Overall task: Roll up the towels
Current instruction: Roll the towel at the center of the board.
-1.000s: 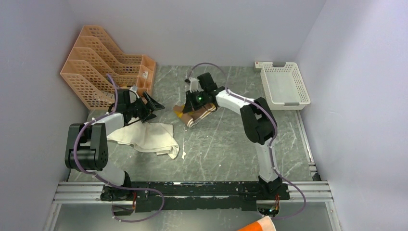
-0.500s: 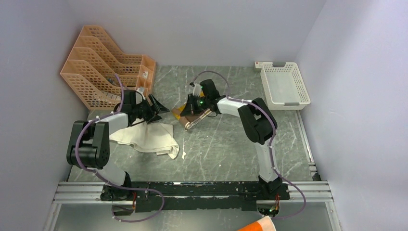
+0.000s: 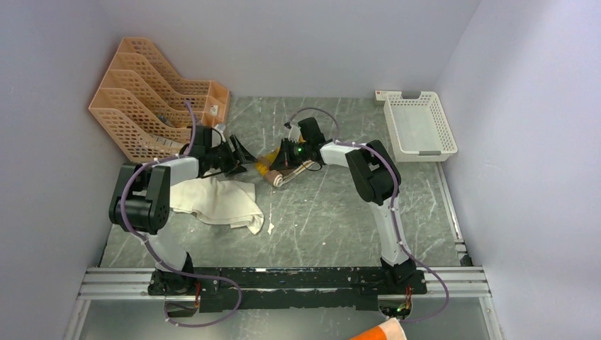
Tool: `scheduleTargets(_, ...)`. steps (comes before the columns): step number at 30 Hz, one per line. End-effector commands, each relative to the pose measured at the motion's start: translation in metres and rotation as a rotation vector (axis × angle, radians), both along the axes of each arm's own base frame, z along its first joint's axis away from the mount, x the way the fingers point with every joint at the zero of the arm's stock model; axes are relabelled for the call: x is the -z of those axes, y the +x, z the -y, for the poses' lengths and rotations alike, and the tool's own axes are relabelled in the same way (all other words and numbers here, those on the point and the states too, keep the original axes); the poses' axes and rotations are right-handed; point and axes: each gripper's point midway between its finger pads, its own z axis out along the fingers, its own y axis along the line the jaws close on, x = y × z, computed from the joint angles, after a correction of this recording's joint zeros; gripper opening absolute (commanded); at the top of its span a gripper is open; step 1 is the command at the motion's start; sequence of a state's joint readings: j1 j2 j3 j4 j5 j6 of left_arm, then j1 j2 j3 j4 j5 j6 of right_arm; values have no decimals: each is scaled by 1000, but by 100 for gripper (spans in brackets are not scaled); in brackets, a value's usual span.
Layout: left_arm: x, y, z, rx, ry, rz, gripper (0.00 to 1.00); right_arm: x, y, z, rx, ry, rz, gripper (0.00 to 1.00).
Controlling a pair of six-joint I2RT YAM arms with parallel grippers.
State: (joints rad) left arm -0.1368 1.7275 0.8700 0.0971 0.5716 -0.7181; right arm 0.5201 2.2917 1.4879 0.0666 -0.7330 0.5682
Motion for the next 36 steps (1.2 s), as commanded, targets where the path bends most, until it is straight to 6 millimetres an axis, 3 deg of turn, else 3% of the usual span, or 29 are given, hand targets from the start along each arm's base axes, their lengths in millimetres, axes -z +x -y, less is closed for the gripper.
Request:
scheduleTargets(1, 4, 9, 14, 58, 41, 15, 77, 25, -9, 4, -7, -47, -52, 0)
scheduleTargets(6, 22, 7, 22, 88, 84, -19, 72, 28, -12, 6, -14, -55, -52, 0)
scheduleTargets(12, 40, 5, 16, 61, 126, -52, 63, 29, -13, 8, -15, -56, -52, 0)
scheduleTargets(19, 45, 15, 15, 8, 139, -24, 61, 31, -12, 12, -11, -101, -30, 2)
scheduleTargets(22, 50, 21, 23, 18, 150, -21, 54, 34, -12, 17, -12, -164, -15, 5)
scheduleTargets(26, 59, 24, 33, 40, 189, -23, 39, 33, -6, 25, -27, -296, 62, 16)
scheduleTargets(32, 68, 23, 33, 46, 238, -29, 30, 3, 8, 40, -7, -542, 278, 56)
scheduleTargets(36, 70, 23, 30, 45, 263, -29, 29, -22, 9, 53, 29, -655, 411, 62)
